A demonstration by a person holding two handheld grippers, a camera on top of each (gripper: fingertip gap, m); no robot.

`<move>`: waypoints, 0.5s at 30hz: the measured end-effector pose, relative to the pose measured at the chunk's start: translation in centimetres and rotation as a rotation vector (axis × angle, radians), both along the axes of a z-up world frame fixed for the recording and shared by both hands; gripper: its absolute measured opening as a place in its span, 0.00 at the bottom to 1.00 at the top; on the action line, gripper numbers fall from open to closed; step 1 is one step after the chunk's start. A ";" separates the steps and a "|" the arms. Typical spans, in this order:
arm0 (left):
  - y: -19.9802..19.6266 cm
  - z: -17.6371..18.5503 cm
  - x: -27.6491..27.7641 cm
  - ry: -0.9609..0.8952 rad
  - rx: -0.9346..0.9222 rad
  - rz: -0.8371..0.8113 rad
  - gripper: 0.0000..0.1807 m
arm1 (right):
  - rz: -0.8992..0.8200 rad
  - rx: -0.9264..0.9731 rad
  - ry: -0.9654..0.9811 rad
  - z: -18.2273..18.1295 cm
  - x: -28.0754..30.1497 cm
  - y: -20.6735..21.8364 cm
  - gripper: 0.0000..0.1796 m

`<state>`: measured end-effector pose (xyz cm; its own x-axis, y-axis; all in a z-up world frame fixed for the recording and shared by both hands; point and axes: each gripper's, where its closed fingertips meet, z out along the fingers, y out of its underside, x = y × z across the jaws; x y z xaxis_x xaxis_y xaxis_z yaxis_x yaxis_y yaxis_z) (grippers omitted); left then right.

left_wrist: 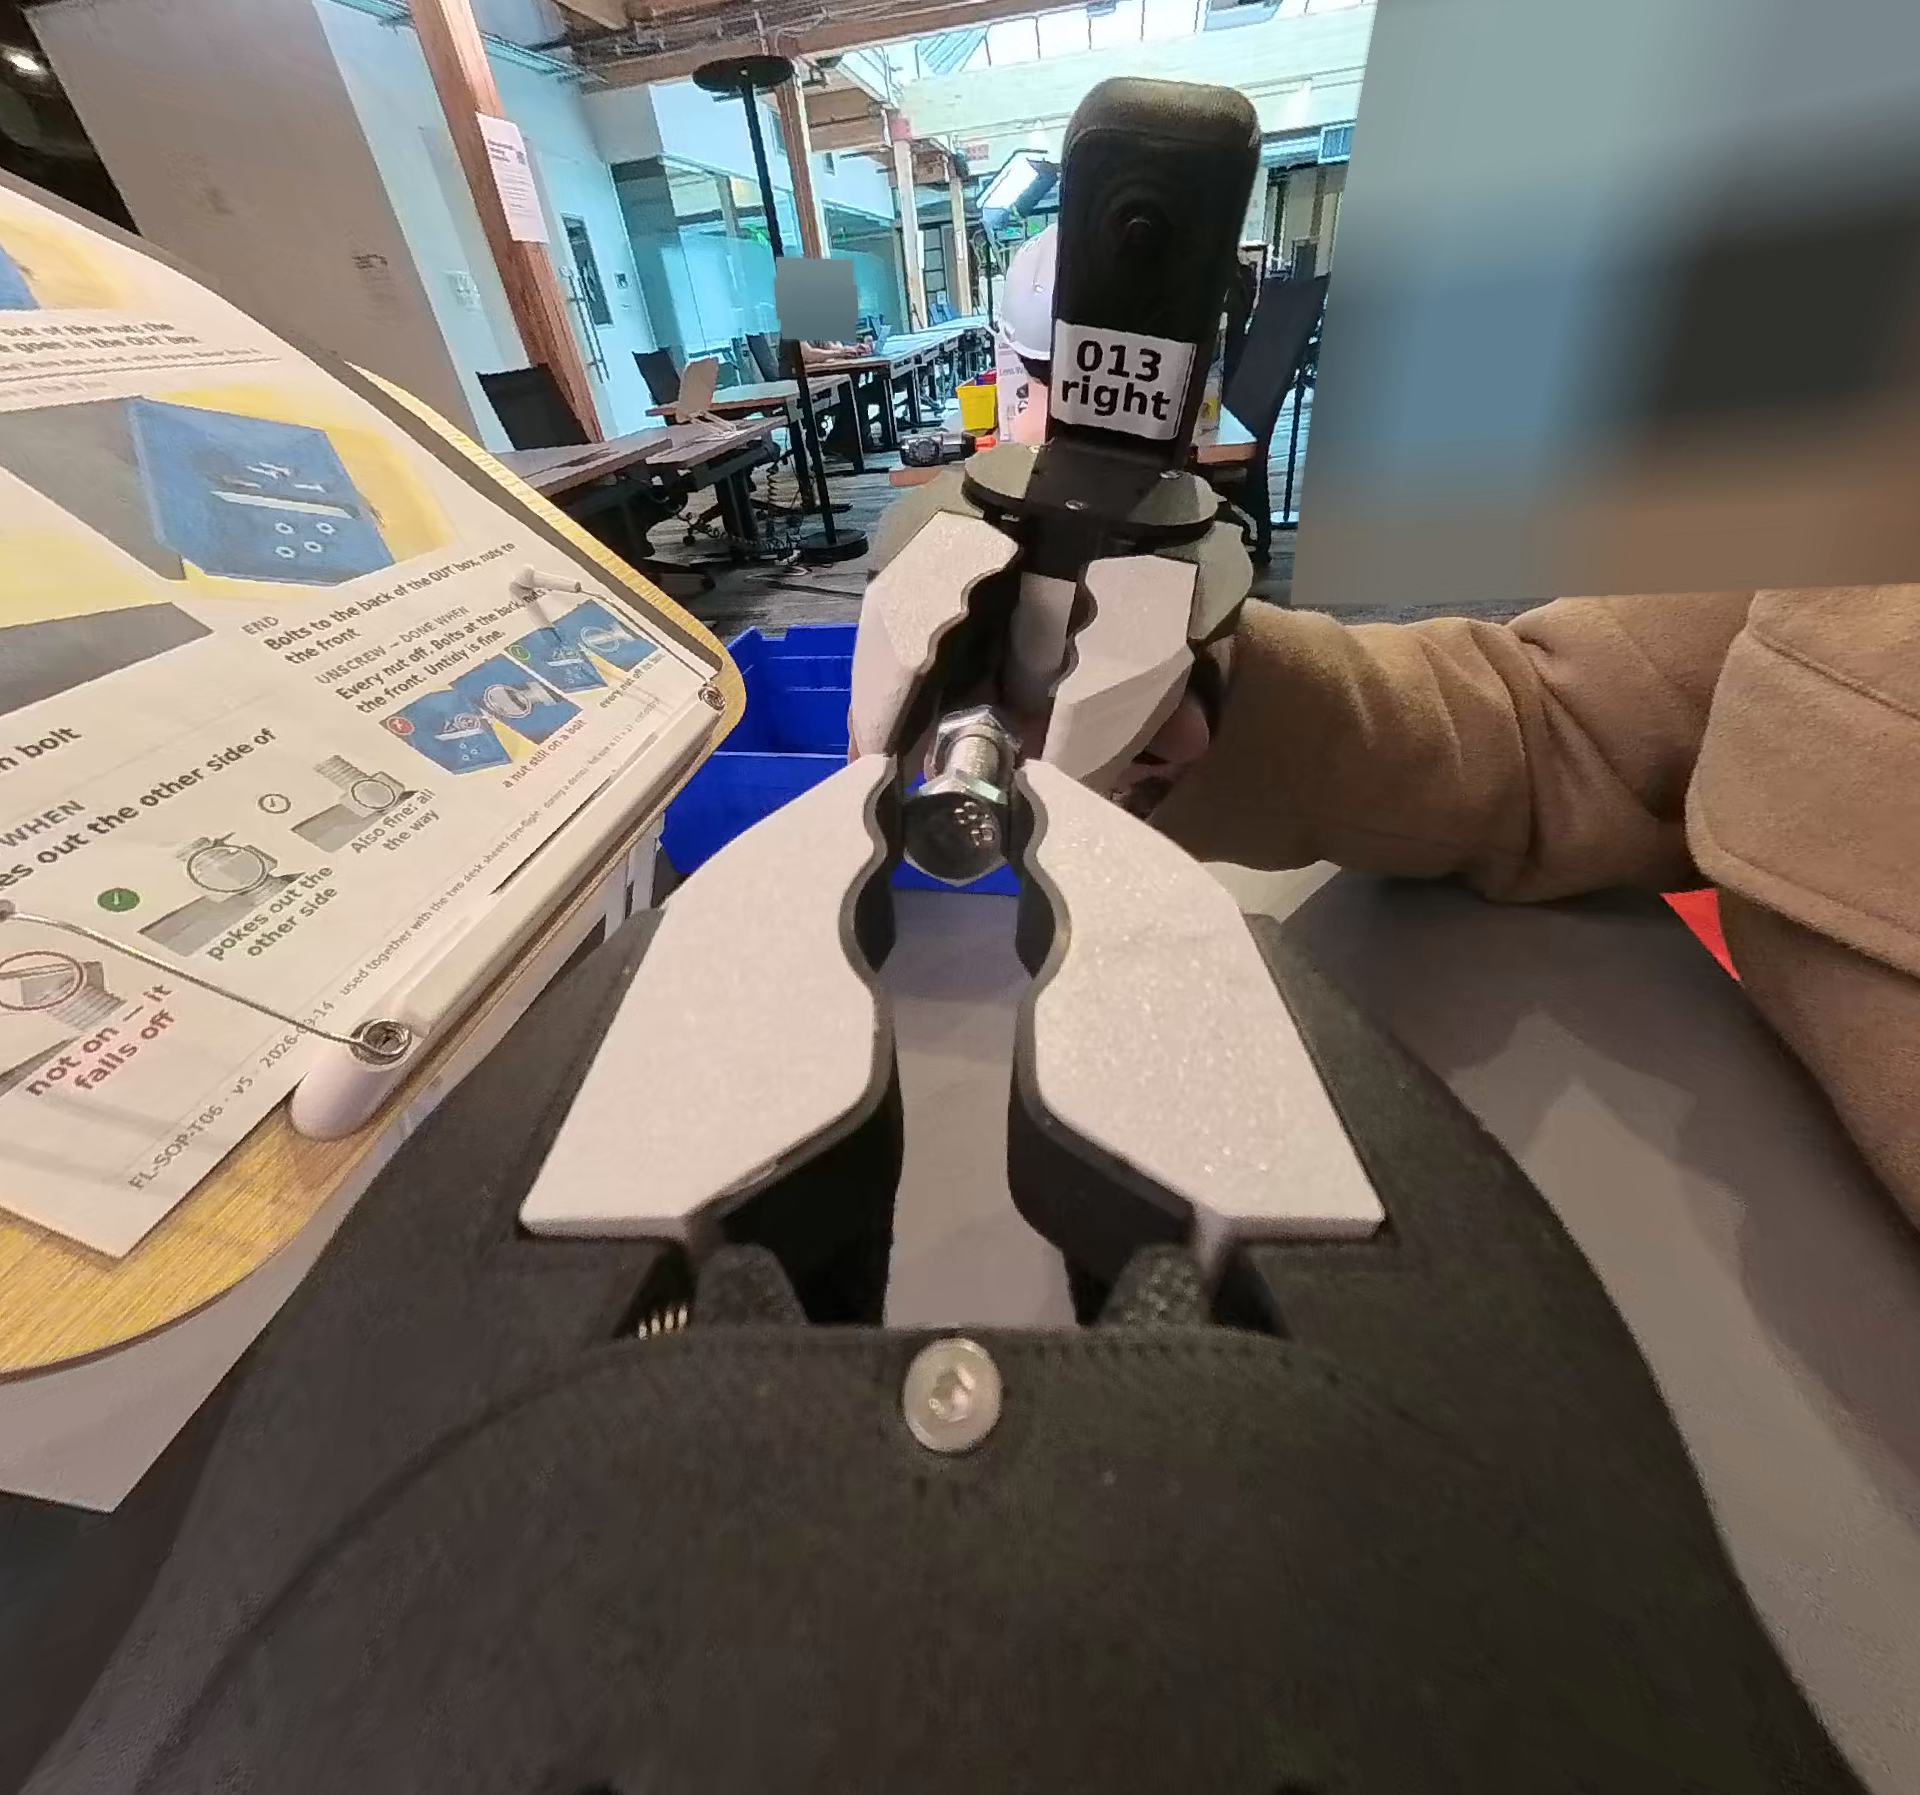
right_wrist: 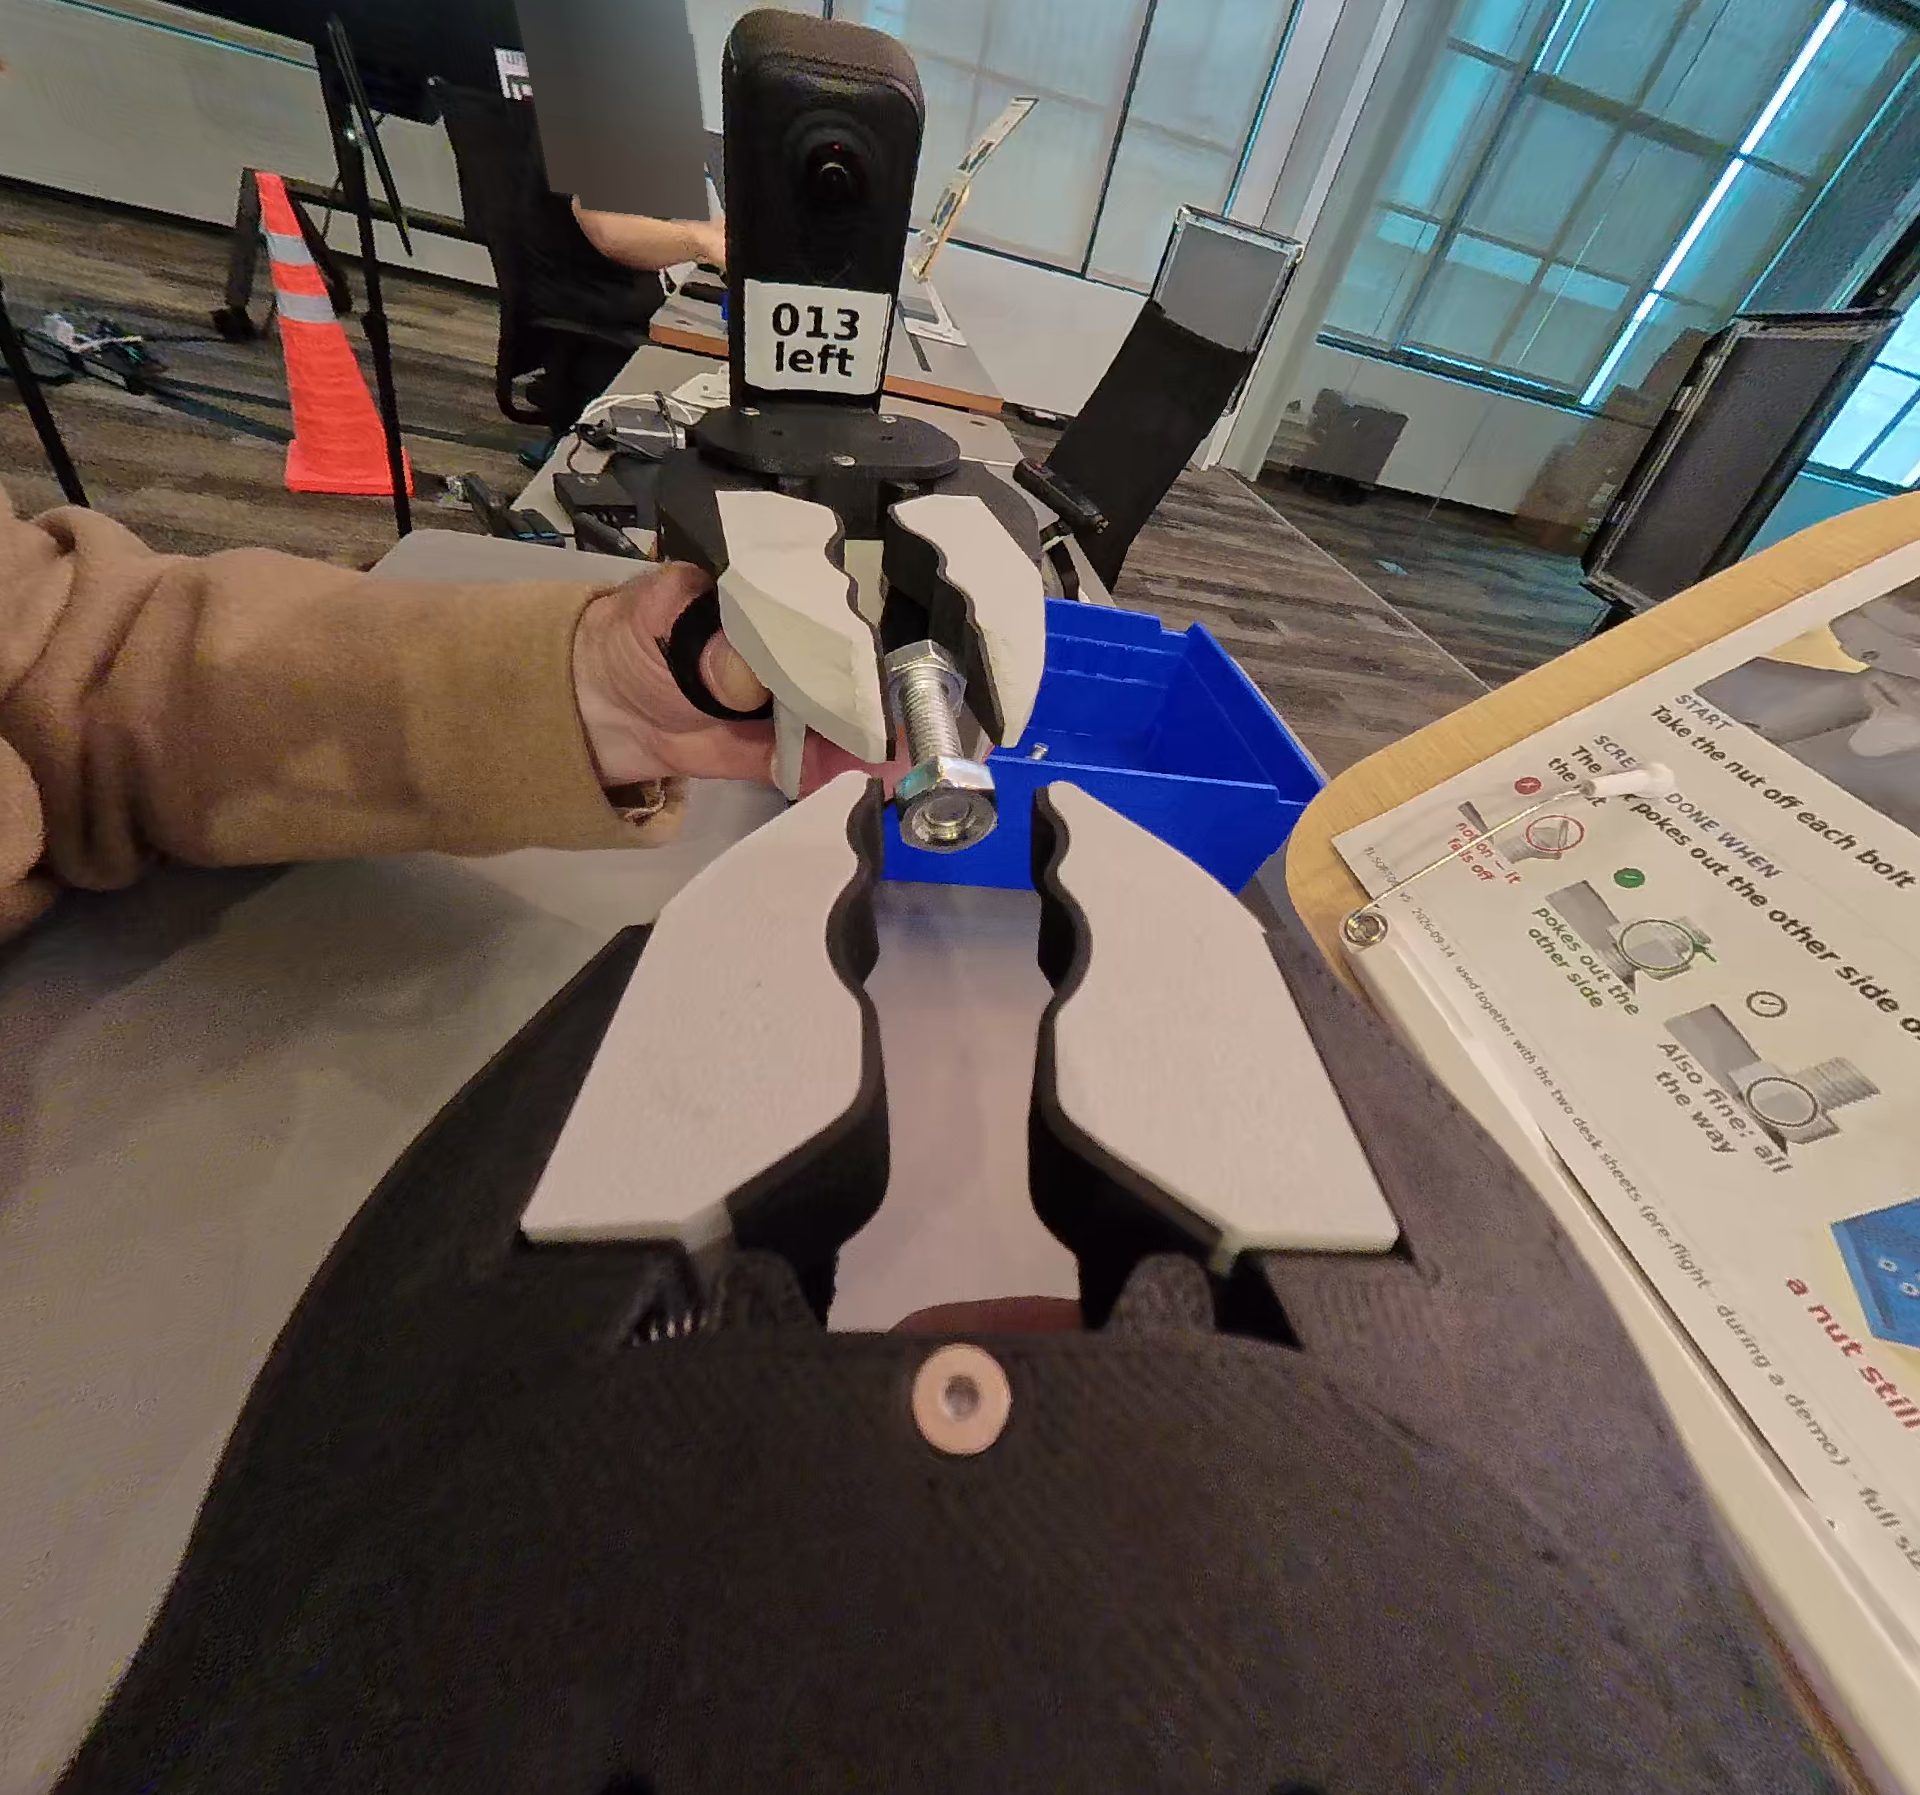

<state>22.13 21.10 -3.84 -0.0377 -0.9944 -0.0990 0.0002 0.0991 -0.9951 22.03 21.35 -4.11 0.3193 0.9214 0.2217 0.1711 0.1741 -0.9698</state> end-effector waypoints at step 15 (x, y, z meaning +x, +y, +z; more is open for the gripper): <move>0.1 0.0 0.0 -0.006 0.001 0.004 0.10 | -0.007 0.007 -0.010 0.1 0.3 0.0 0.14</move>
<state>22.14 21.15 -3.80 -0.0329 -0.9944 -0.1006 0.0056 0.1005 -0.9949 22.30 21.37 -3.98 0.3233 0.9177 0.2309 0.1819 0.1792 -0.9669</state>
